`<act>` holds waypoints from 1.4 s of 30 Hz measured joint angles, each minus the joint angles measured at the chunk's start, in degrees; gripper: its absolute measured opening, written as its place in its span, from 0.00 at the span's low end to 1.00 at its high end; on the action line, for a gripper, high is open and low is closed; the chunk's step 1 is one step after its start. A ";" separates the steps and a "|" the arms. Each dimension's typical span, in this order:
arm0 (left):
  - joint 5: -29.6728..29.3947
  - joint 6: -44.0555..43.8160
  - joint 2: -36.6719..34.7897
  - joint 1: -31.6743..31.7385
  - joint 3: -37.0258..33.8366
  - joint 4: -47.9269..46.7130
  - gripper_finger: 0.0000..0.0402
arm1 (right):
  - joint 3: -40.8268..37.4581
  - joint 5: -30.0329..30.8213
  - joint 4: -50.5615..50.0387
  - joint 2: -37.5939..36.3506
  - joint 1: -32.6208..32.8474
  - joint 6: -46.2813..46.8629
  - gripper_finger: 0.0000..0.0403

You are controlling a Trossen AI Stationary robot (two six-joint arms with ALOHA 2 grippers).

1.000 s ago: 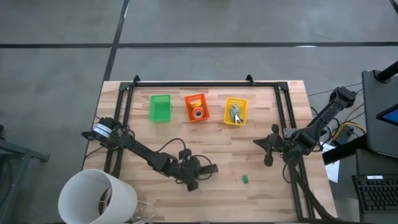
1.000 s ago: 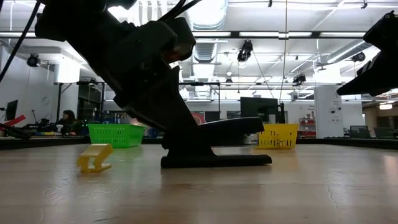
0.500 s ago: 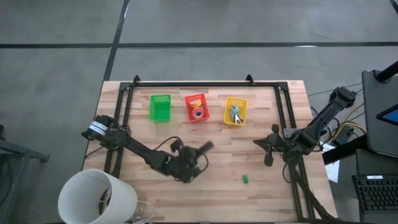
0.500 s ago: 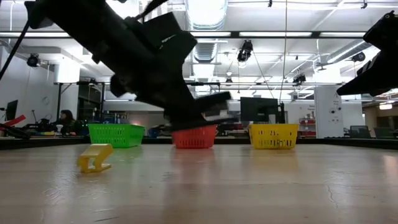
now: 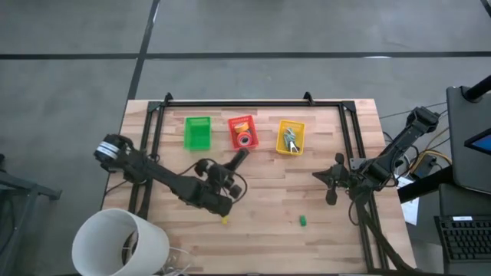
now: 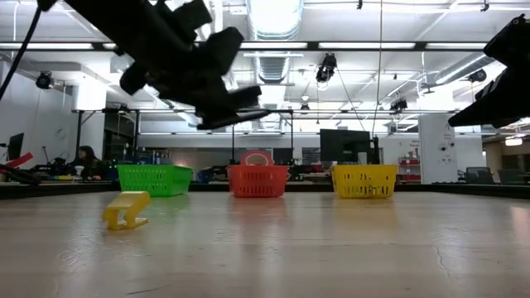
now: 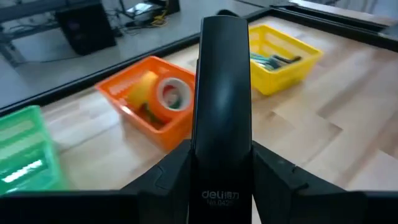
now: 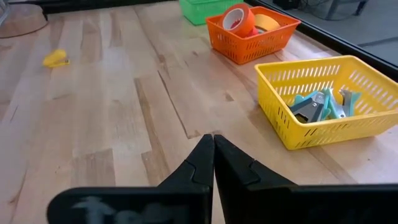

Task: Pick and place Stapler, Stapler remover, tape
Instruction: Put the black stapler into the green bin

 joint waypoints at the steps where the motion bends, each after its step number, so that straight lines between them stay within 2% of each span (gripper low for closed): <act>1: -0.08 -1.17 -0.99 0.23 0.00 -1.86 0.34 | 0.00 0.00 0.02 0.02 0.00 -0.01 0.02; 10: -2.72 -15.22 -7.17 3.31 0.02 -20.95 0.34 | 0.00 -0.03 -0.02 0.02 -0.02 -0.02 0.02; 20: -3.55 -20.63 -8.31 9.26 -0.17 -28.31 0.35 | 0.00 -0.06 -0.02 0.02 -0.02 -0.02 0.02; 33: -0.10 -28.24 -8.53 16.67 -7.11 -29.53 0.35 | 0.00 -0.06 0.00 0.02 -0.02 -0.03 0.02; 42: 2.48 -32.74 -8.35 21.38 -12.40 -24.88 0.35 | 0.00 -0.06 0.00 0.00 -0.02 -0.03 0.02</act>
